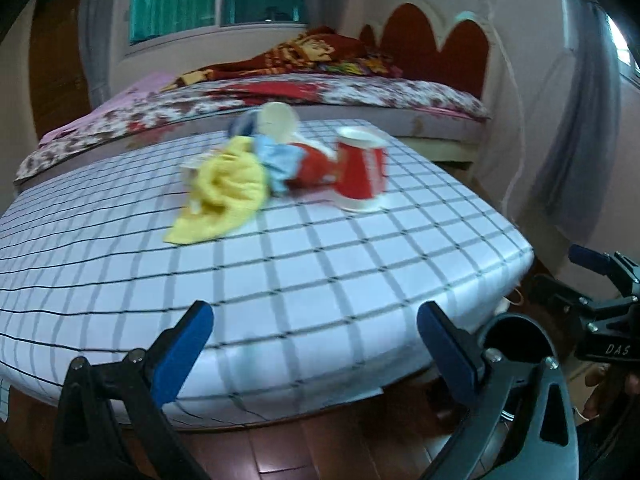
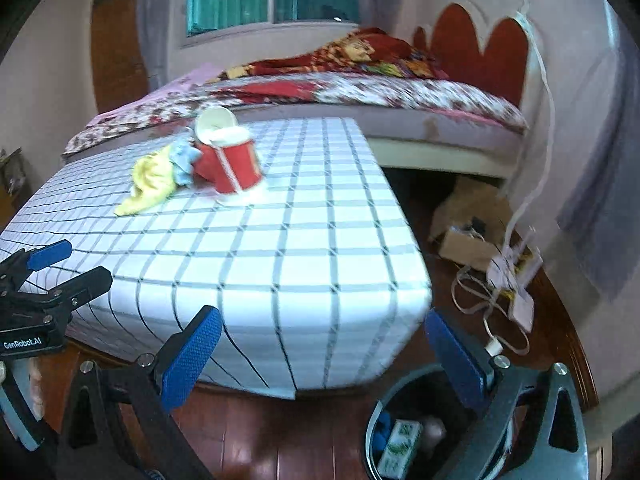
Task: Collect trash
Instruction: 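Move both open grippers back toward the remaining items on the grid box, then grasp the yellow towel with the left gripper while the right gripper grasps the red paper cup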
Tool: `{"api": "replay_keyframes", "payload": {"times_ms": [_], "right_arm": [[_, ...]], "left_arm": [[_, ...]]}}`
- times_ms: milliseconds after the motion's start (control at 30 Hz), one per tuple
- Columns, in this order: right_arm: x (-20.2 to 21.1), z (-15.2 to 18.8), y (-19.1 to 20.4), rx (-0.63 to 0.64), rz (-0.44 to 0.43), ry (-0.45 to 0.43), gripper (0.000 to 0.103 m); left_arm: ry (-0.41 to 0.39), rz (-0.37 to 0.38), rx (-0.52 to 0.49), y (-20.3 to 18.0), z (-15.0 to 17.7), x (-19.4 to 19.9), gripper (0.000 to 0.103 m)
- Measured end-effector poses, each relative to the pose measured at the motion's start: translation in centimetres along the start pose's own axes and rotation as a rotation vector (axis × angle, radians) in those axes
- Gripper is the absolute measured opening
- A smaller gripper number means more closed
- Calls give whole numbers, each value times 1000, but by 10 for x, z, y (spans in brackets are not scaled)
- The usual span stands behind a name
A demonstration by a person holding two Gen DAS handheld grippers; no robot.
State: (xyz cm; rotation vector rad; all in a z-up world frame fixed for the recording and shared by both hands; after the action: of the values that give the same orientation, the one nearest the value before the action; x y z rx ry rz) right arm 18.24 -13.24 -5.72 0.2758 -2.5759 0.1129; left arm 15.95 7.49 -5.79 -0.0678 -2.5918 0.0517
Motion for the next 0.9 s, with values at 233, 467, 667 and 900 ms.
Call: {"api": "replay_keyframes", "payload": {"times_ms": [233,467,667,900], "right_arm": [[-41,-36,34,57,-35,-4,103],[-95,-66,62,87,-83,-6,103],[-140,-81,77,98,-105,15,96],[-170,-92,81,86,-134,43,81]], "left_arm": [[-5,-42,90,59,-19,-25,101],[47,-5,130,71,-36,-84,83],[74,7,147,70,-47,-119,83],[105,-8,155,71,-56,-139,79]]}}
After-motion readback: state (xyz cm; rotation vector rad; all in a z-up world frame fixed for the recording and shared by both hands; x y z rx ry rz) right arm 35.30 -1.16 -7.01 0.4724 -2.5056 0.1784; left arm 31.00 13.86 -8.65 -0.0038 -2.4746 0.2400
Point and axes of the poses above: each gripper's, at about its wrist camera, not at the fingertips, and x roughly against the way its jaws point, y to its left, z to its underside, the point moved 6 cm from there along -x, roughly the way its jaws point, and after that the axes turned 8 degrees about -y, right-handed, at the moved point
